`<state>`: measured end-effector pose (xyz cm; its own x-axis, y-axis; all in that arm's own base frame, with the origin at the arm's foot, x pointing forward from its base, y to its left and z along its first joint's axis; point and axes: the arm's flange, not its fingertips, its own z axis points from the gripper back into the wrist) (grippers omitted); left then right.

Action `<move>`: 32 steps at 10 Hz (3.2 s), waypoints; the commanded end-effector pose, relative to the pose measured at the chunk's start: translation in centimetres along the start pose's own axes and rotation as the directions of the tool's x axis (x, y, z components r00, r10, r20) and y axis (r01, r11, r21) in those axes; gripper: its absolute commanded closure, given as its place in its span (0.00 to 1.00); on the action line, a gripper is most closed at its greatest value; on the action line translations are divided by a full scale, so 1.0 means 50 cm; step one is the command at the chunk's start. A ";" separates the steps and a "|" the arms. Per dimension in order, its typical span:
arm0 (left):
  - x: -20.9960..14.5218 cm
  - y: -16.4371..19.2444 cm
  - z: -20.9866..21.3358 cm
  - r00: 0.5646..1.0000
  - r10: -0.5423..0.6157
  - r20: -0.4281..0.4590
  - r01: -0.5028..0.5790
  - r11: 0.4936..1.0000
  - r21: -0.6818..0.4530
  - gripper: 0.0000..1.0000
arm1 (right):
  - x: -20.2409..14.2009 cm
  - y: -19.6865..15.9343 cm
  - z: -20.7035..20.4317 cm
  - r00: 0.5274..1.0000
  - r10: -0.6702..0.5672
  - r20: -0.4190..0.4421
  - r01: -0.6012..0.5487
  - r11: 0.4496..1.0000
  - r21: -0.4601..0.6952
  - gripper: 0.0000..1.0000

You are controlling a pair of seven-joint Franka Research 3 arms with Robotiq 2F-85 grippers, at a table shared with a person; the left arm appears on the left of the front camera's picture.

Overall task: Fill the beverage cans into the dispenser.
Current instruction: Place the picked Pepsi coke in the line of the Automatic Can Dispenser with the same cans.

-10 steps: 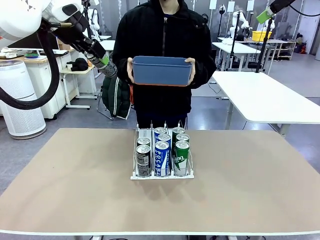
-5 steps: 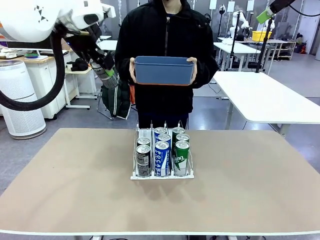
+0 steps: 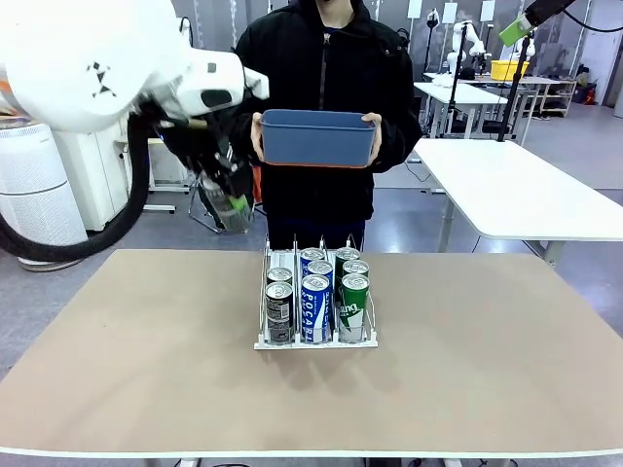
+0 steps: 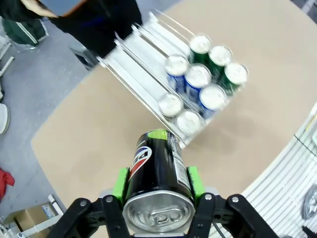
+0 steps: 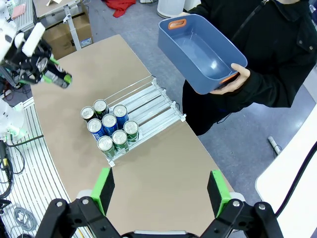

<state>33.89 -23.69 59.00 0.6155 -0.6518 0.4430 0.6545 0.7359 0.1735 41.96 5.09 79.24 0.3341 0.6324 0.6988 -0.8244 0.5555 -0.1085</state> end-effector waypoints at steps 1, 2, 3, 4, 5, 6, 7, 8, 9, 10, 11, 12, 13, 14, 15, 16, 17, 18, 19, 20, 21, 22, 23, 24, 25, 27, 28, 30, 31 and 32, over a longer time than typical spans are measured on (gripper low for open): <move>-0.010 -0.011 -0.011 0.999 -0.023 -0.031 0.021 0.997 -0.074 0.42 | -0.001 0.002 0.000 1.000 -0.007 -0.001 0.007 1.000 0.007 0.00; -0.012 -0.017 -0.018 0.999 -0.025 -0.033 0.021 0.994 -0.103 0.42 | -0.001 0.002 0.000 1.000 -0.007 -0.001 0.007 1.000 0.007 0.00; -0.011 -0.015 -0.017 0.998 -0.058 -0.022 0.056 0.994 -0.098 0.42 | -0.001 0.002 0.000 1.000 -0.007 -0.001 0.007 1.000 0.007 0.00; -0.012 -0.032 -0.030 0.999 -0.017 -0.044 0.015 0.998 -0.053 0.42 | -0.001 0.002 0.000 1.000 -0.007 -0.001 0.007 1.000 0.007 0.00; -0.012 -0.032 -0.030 0.999 -0.017 -0.044 0.015 0.998 -0.053 0.42 | -0.001 0.002 0.000 1.000 -0.007 -0.001 0.007 1.000 0.007 0.00; -0.012 -0.032 -0.030 0.999 -0.017 -0.044 0.015 0.998 -0.053 0.42 | -0.001 0.002 0.000 1.000 -0.007 -0.001 0.007 1.000 0.007 0.00; -0.012 -0.032 -0.030 0.999 -0.017 -0.044 0.015 0.998 -0.053 0.42 | -0.001 0.002 0.000 1.000 -0.007 -0.001 0.007 1.000 0.007 0.00; -0.012 -0.032 -0.030 0.999 -0.017 -0.044 0.015 0.998 -0.053 0.42 | -0.001 0.002 0.000 1.000 -0.007 -0.001 0.007 1.000 0.007 0.00; -0.012 -0.032 -0.030 0.999 -0.017 -0.044 0.015 0.998 -0.053 0.42 | -0.001 0.002 0.000 1.000 -0.007 -0.001 0.007 1.000 0.007 0.00; -0.012 -0.035 -0.033 0.999 -0.028 -0.047 0.025 0.998 -0.066 0.42 | -0.001 0.002 0.000 1.000 -0.007 -0.001 0.007 1.000 0.007 0.00; -0.004 -0.054 -0.042 0.996 0.024 -0.085 -0.028 0.999 -0.036 0.42 | -0.001 0.002 0.000 1.000 -0.007 -0.001 0.007 1.000 0.007 0.00; 0.002 -0.072 -0.054 0.985 0.121 -0.123 -0.124 0.992 -0.015 0.42 | -0.001 0.002 0.000 1.000 -0.007 -0.001 0.007 1.000 0.007 0.00; 0.002 -0.099 -0.070 0.977 0.157 -0.141 -0.159 0.987 -0.003 0.42 | -0.001 0.002 0.000 1.000 -0.007 -0.001 0.007 1.000 0.007 0.00; 0.001 -0.126 -0.083 0.978 0.144 -0.152 -0.145 0.989 0.005 0.42 | -0.001 0.002 0.000 1.000 -0.007 -0.001 0.007 1.000 0.007 0.00; 0.000 -0.151 -0.092 0.980 0.137 -0.146 -0.139 0.990 -0.002 0.42 | -0.001 0.002 0.000 1.000 -0.007 -0.001 0.007 1.000 0.007 0.00; -0.006 -0.171 -0.102 0.982 0.121 -0.144 -0.123 0.992 -0.004 0.42 | -0.001 0.002 0.000 1.000 -0.007 -0.001 0.007 1.000 0.007 0.00; -0.013 -0.190 -0.123 0.985 0.087 -0.146 -0.089 0.996 -0.007 0.42 | -0.001 0.002 0.000 1.000 -0.007 -0.001 0.007 1.000 0.007 0.00; -0.020 -0.204 -0.148 0.990 0.028 -0.142 -0.034 0.999 -0.041 0.42 | -0.001 0.002 0.000 1.000 -0.007 -0.001 0.007 1.000 0.007 0.00; -0.028 -0.217 -0.171 0.989 0.009 -0.145 -0.018 0.998 -0.060 0.42 | -0.001 0.002 0.000 1.000 -0.007 -0.001 0.007 1.000 0.007 0.00; -0.034 -0.229 -0.187 0.990 -0.008 -0.144 -0.005 0.996 -0.087 0.42 | -0.001 0.002 0.000 1.000 -0.007 -0.001 0.007 1.000 0.007 0.00; -0.035 -0.238 -0.199 0.991 -0.009 -0.131 -0.006 0.994 -0.108 0.42 | -0.001 0.002 0.000 1.000 -0.007 -0.001 0.007 1.000 0.007 0.00; -0.041 -0.239 -0.208 0.991 -0.013 -0.130 -0.001 0.994 -0.110 0.42 | -0.001 0.002 0.000 1.000 -0.007 -0.001 0.007 1.000 0.007 0.00; -0.046 -0.234 -0.220 0.991 -0.014 -0.134 0.000 0.995 -0.103 0.42 | -0.001 0.002 0.000 1.000 -0.007 -0.001 0.007 1.000 0.007 0.00; -0.049 -0.229 -0.236 0.990 -0.008 -0.141 -0.004 0.996 -0.087 0.42 | -0.001 0.002 0.000 1.000 -0.007 -0.001 0.007 1.000 0.007 0.00; -0.055 -0.224 -0.251 0.986 -0.002 -0.164 -0.011 0.997 -0.080 0.42 | -0.001 0.002 0.000 1.000 -0.007 -0.001 0.007 1.000 0.007 0.00; -0.059 -0.207 -0.271 0.986 0.014 -0.169 -0.028 0.996 -0.084 0.42 | -0.001 0.002 0.000 1.000 -0.007 -0.001 0.007 1.000 0.007 0.00; -0.060 -0.204 -0.277 0.984 0.022 -0.175 -0.038 0.995 -0.087 0.42 | -0.001 0.002 0.000 1.000 -0.007 -0.001 0.007 1.000 0.007 0.00; -0.063 -0.199 -0.268 0.972 -0.060 -0.227 0.018 0.983 -0.182 0.42 | -0.001 0.002 0.000 1.000 -0.007 -0.001 0.007 1.000 0.007 0.00; -0.062 -0.208 -0.276 0.978 0.031 -0.204 -0.050 0.995 -0.090 0.42 | -0.001 0.002 0.000 1.000 -0.007 -0.001 0.007 1.000 0.007 0.00; -0.062 -0.208 -0.276 0.978 0.031 -0.204 -0.050 0.995 -0.090 0.42 | -0.001 0.002 0.000 1.000 -0.007 -0.001 0.007 1.000 0.007 0.00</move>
<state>31.30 -31.74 43.49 0.7015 -0.6694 0.2446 0.6782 0.7325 0.0593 41.96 5.07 79.25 0.3344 0.6324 0.6987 -0.8240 0.5560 -0.1088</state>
